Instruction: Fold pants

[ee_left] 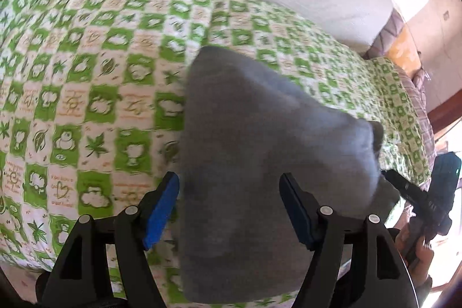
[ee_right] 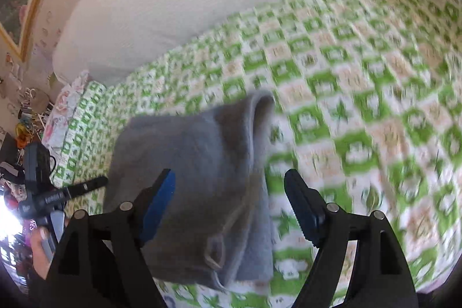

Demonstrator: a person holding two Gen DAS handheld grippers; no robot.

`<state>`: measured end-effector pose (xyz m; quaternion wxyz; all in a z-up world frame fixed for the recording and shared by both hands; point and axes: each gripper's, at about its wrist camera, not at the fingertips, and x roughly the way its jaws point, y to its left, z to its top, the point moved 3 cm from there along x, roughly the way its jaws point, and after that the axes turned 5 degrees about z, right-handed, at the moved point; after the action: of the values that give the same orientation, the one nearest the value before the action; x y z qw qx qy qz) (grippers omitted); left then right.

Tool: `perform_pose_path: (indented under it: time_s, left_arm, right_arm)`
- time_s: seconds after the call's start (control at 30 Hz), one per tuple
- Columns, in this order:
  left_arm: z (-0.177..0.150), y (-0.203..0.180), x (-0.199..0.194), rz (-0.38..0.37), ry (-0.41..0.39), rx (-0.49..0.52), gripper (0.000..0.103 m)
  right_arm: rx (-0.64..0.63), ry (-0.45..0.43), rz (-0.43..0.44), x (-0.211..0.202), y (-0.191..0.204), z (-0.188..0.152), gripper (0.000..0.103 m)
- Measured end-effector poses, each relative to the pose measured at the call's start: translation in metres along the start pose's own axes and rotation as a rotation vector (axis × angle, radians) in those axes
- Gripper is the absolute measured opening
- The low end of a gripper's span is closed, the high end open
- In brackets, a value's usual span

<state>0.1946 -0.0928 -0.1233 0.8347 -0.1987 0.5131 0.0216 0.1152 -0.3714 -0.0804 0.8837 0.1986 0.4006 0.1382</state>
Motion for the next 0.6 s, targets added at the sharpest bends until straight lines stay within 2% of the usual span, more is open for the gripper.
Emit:
perform_pose_path:
  time_s: [0.1,0.2,0.3,0.4,0.43,0.5,0.57,0.6]
  left_arm:
    - [-0.004,0.010,0.011,0.011,0.028,-0.013,0.073]
    - [-0.010,0.012,0.027,-0.011,0.076,-0.004,0.079]
    - [-0.013,0.015,0.032,-0.037,0.070,-0.029,0.082]
    - [-0.015,0.014,0.033,-0.101,0.082,-0.076,0.082]
    - [-0.016,0.007,0.034,-0.133,0.089,-0.065,0.081]
    - [-0.017,-0.003,0.033,-0.122,0.074,-0.035,0.081]
    - [-0.017,-0.007,0.031,-0.113,0.050,-0.013,0.072]
    - [-0.017,-0.005,0.030,-0.127,0.049,-0.022,0.069]
  right_arm:
    - [0.029,0.043,0.011,0.012,-0.008,-0.013,0.079]
    - [0.057,0.063,0.054,0.020,-0.011,-0.022,0.079]
    - [0.058,0.063,0.078,0.024,-0.010,-0.023,0.080]
    - [0.069,0.064,0.113,0.029,-0.010,-0.024,0.080]
    - [0.069,0.064,0.125,0.031,-0.010,-0.024,0.080]
    - [0.057,0.060,0.134,0.033,-0.007,-0.025,0.080]
    - [0.052,0.054,0.131,0.034,-0.005,-0.025,0.078]
    - [0.046,0.051,0.127,0.034,-0.004,-0.025,0.074]
